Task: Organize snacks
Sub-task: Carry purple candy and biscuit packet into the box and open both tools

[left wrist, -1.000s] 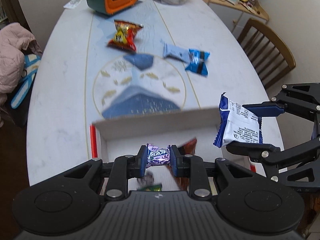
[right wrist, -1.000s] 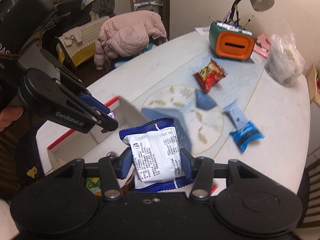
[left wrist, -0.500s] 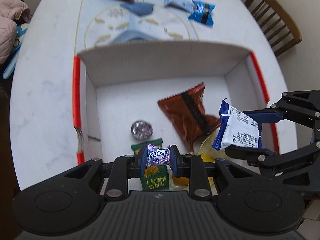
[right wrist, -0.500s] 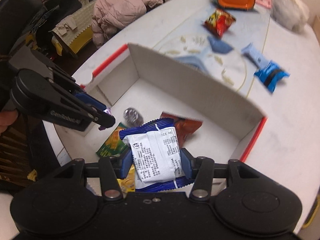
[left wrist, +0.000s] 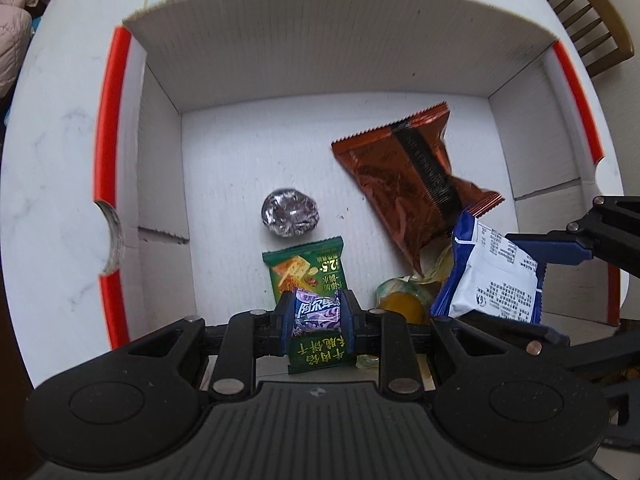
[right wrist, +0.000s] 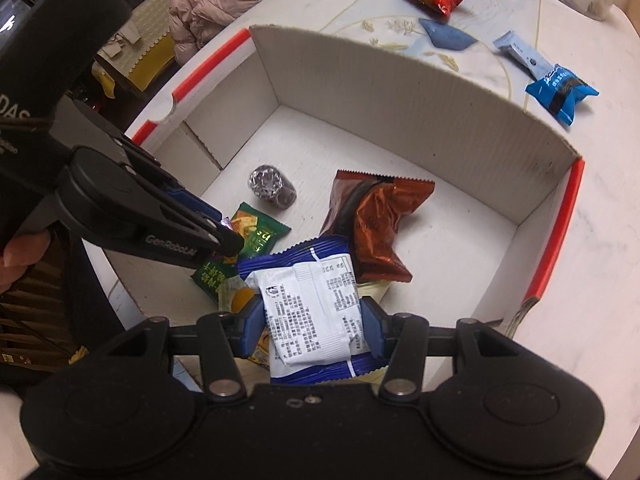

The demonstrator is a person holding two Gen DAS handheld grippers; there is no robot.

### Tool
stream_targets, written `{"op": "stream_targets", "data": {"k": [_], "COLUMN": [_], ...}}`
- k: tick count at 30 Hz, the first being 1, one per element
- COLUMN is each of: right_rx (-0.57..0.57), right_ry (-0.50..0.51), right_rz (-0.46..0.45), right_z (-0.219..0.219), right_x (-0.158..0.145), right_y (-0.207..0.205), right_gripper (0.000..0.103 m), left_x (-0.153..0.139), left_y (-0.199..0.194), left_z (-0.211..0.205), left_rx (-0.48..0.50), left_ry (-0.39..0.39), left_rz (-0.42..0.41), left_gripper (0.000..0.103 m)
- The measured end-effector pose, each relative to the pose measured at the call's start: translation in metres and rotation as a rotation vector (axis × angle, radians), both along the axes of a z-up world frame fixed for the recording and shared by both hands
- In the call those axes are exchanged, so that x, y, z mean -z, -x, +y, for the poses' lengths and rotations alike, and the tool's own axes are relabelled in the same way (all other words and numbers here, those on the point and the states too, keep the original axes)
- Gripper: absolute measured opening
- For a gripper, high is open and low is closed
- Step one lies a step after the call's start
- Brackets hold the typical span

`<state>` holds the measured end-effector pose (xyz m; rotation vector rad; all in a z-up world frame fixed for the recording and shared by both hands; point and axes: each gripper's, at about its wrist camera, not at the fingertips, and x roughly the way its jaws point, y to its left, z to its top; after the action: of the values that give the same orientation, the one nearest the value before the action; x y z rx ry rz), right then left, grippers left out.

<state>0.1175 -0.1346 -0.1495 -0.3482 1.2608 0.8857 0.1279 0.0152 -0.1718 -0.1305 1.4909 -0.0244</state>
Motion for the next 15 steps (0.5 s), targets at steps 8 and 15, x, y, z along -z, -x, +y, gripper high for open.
{"op": "stream_targets", "data": {"k": [8,15], "right_rx": [0.001,0.001], "right_ry": [0.019,0.025], "right_rz": [0.010,0.002], "right_z": [0.003,0.004], "right_x": [0.009,0.010], "right_y": [0.005,0.007], "right_gripper": [0.050,0.052], "left_x": [0.011,0.011], "left_y": [0.002,0.009], "left_z": [0.001,0.000], "left_rx": [-0.010,0.002], "left_ry": [0.020,0.006], "left_rz": [0.025,0.020], "left_gripper": [0.024,0.027]}}
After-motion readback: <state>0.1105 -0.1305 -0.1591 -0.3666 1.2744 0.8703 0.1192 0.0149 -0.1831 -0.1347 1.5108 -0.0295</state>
